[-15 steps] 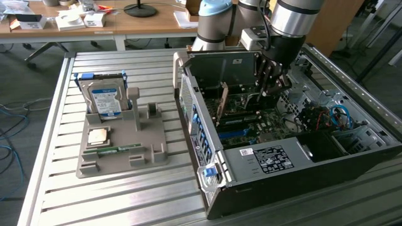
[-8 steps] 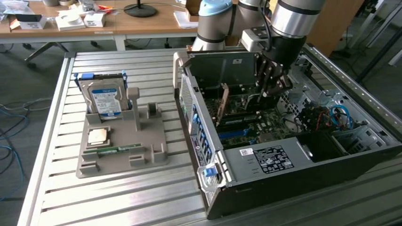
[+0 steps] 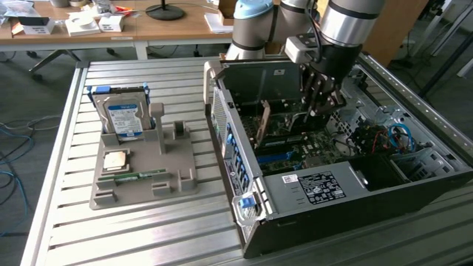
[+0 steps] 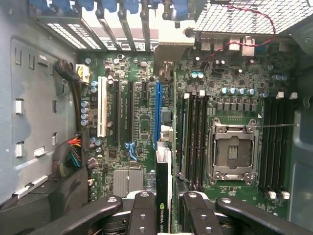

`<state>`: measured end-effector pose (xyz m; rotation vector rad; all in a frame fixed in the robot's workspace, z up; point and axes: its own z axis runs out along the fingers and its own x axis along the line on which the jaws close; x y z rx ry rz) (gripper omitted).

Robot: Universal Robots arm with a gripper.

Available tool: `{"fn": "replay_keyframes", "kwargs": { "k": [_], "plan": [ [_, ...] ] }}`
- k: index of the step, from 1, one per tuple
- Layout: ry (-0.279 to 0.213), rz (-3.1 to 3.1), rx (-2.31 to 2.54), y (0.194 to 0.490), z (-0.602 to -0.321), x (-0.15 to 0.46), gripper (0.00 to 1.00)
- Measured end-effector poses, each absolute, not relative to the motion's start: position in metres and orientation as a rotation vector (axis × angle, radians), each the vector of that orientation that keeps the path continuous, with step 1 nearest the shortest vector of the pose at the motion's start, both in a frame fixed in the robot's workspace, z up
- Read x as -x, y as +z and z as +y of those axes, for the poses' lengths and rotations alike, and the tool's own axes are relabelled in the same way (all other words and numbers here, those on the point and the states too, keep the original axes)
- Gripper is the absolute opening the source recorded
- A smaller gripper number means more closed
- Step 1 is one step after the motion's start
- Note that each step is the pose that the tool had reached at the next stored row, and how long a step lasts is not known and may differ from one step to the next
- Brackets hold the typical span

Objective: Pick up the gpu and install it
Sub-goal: 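Insert the gpu into the slot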

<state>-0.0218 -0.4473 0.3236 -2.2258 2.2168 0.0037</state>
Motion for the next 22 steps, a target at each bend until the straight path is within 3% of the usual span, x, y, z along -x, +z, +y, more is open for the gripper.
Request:
{"fn": "replay_keyframes", "kwargs": {
  "k": [22],
  "plan": [
    [0.004, 2.241, 2.201, 0.3201, -0.4540, 0.0235, 0.26]
  ]
}}
